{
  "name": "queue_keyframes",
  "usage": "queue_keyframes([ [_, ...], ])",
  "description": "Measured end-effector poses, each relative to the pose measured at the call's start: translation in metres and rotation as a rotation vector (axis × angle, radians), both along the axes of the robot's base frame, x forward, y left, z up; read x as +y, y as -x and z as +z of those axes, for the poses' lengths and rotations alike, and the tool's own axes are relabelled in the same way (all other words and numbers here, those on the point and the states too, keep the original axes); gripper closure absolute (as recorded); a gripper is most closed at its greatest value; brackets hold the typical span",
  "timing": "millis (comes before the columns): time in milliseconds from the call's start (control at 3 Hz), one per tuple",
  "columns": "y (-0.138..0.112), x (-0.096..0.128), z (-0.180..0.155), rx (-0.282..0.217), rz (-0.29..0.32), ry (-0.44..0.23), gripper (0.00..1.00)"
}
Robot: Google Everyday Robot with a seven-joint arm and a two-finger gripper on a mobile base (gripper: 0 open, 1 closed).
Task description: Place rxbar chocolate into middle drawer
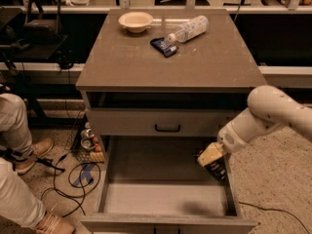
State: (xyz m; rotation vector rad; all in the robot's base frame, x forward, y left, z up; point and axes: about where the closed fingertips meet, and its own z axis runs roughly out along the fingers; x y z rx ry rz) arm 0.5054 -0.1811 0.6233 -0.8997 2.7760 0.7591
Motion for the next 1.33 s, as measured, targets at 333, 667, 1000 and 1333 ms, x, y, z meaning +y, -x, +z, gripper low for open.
queue_keyframes([
  [333,0.036,0.043,-0.082,0.049,-0.011,-0.070,1.00],
  [667,0.058,0.085,-0.124,0.056,0.006,-0.113,1.00],
  [1000,0.058,0.121,-0.139,0.024,0.037,-0.152,1.00],
  [1333,0.042,0.157,-0.135,-0.042,0.058,-0.212,1.00],
])
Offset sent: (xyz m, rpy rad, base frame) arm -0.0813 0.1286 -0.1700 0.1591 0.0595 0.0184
